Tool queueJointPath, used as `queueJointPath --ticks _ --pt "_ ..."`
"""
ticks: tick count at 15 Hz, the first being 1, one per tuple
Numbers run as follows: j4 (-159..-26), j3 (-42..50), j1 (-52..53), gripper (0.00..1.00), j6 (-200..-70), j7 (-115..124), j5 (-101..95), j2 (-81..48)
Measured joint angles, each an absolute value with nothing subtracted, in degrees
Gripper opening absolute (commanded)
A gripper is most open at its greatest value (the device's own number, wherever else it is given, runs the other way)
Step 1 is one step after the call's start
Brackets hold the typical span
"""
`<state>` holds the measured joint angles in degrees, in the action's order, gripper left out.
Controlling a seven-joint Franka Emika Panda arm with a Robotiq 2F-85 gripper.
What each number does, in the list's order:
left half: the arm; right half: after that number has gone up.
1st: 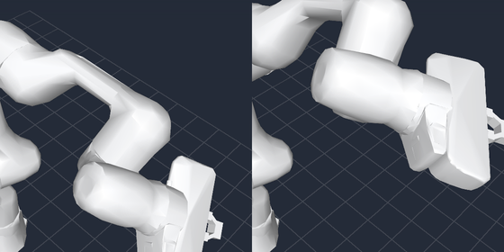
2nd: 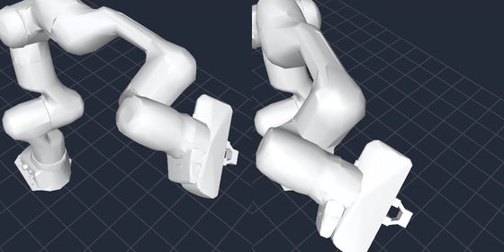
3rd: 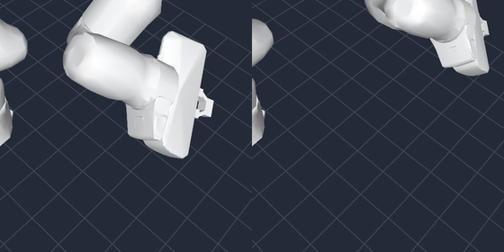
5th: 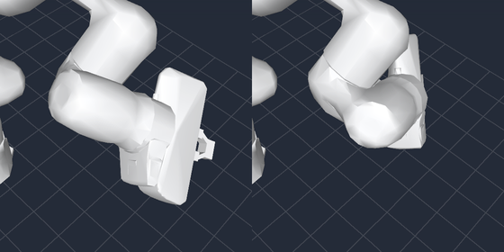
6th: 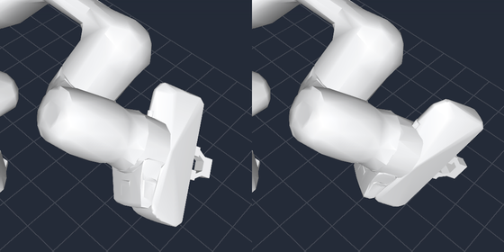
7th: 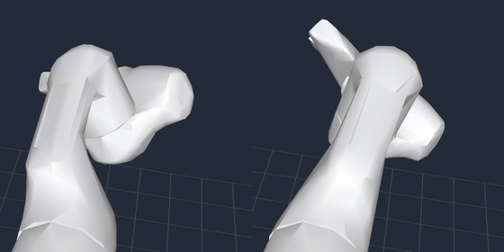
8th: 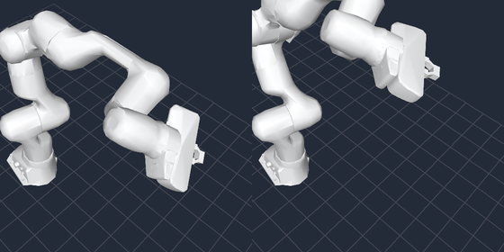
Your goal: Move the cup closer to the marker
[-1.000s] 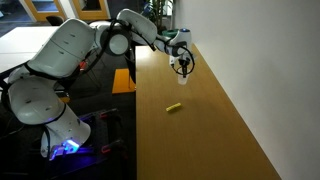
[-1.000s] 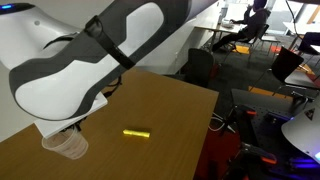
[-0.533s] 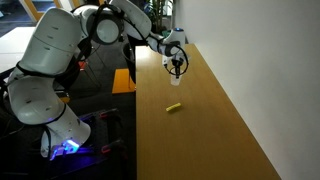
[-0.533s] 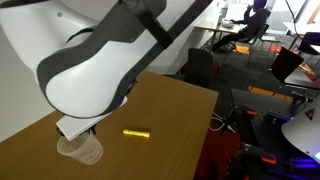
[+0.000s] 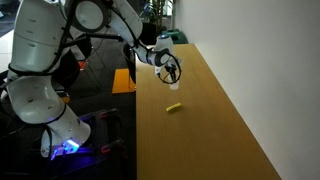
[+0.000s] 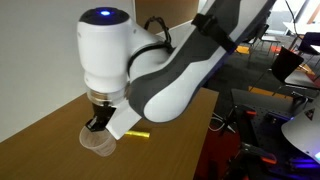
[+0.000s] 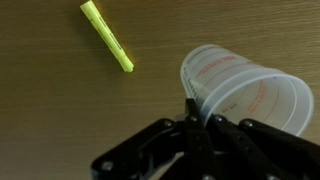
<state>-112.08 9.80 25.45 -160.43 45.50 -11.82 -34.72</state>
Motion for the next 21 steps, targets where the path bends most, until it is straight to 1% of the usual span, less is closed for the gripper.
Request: queueJointPath --ticks 5,9,15,21 --pt "-128.3 15.98 28.6 0.01 -176.53 46.57 -11.79 -30.18" --pt "-136.91 18.36 30.62 0.01 -182.37 44.17 -6.9 -27.28" --pt "-141.32 14.71 29.16 0.01 -182.57 36.27 2.5 -24.18" --pt "-141.49 8.06 22.97 0.01 -181.4 31.06 7.96 -23.84"
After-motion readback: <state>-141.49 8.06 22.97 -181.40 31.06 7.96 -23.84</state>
